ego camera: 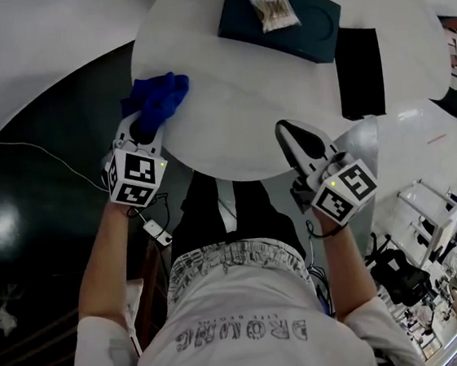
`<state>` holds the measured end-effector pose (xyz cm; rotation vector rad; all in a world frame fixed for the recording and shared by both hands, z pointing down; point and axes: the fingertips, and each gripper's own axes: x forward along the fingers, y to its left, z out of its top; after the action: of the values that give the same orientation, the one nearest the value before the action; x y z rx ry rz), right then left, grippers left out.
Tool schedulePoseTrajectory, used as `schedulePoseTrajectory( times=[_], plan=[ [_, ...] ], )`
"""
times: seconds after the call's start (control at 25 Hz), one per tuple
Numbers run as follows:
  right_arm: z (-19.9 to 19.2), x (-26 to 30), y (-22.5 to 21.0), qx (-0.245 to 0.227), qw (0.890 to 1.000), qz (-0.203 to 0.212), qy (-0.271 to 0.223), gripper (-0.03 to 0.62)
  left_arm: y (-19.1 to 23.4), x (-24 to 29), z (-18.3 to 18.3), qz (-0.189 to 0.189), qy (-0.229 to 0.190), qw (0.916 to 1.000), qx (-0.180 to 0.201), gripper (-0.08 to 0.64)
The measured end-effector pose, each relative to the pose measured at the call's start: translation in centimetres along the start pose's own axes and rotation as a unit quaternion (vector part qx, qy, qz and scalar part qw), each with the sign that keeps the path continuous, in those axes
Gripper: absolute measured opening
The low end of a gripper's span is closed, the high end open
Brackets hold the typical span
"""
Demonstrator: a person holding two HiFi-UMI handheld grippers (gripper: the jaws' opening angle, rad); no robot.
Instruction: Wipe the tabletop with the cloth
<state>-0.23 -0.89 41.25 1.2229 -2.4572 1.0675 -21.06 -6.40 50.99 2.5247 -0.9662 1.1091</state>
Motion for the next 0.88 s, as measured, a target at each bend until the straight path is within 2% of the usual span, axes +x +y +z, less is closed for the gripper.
schedulePoseTrajectory(
  times=[0.4,0.88],
  plan=[
    [-0.3,-3.2,-1.9,0.014,1.000,-0.018,-0.021,0.008,-2.6,0.9,1.3,-0.018,0.028,0.9989,0.034,0.074],
    [-1.5,-9.3,-6.2,0.052,0.995,-0.057,-0.060,0.008,-10.0,4.8,6.3,-0.082,0.037,0.9919,0.089,0.074]
  ],
)
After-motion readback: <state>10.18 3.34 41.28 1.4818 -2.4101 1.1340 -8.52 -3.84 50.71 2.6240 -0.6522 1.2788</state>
